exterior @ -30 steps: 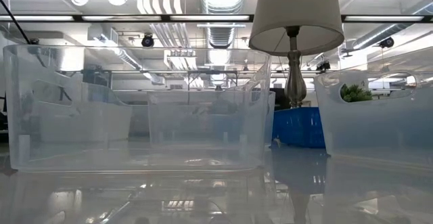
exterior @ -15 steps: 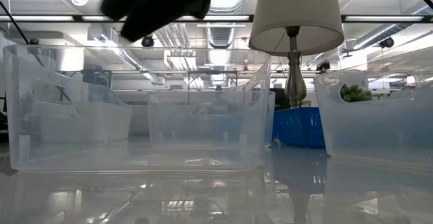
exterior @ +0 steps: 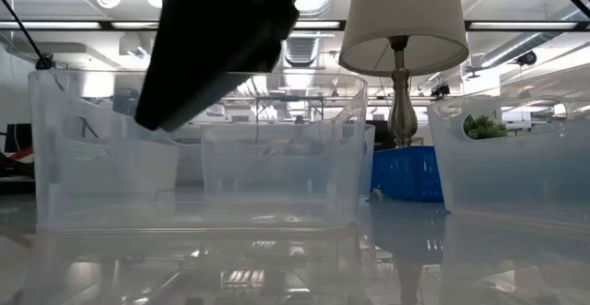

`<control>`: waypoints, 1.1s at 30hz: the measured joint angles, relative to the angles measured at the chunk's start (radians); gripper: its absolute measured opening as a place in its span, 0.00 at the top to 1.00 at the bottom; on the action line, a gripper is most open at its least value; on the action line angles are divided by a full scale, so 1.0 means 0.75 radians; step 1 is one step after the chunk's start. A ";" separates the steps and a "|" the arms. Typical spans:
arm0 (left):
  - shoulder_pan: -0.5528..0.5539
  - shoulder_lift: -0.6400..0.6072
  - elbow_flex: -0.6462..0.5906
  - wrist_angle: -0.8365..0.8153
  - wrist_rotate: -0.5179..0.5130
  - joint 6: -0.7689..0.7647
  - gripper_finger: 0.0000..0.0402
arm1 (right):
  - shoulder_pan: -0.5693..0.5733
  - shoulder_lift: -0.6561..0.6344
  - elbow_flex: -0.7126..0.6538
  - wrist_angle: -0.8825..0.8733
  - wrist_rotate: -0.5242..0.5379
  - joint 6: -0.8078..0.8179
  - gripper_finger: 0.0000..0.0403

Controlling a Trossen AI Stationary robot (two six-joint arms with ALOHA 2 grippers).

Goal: Stack baskets by color
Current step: Stack the bottom left transparent bin on top of the top transparent bin

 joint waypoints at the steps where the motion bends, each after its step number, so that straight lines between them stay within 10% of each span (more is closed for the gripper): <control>1: 0.000 0.000 0.000 0.000 0.000 0.000 0.99 | -0.001 0.000 -0.010 0.007 0.007 0.001 0.69; 10: 0.001 -0.001 -0.001 0.000 0.000 0.001 0.99 | 0.003 0.000 -0.039 0.012 0.012 0.032 0.96; 33: 0.002 0.097 -0.001 0.134 0.104 -0.030 0.99 | -0.042 -0.271 0.104 -0.299 -0.084 -0.233 0.98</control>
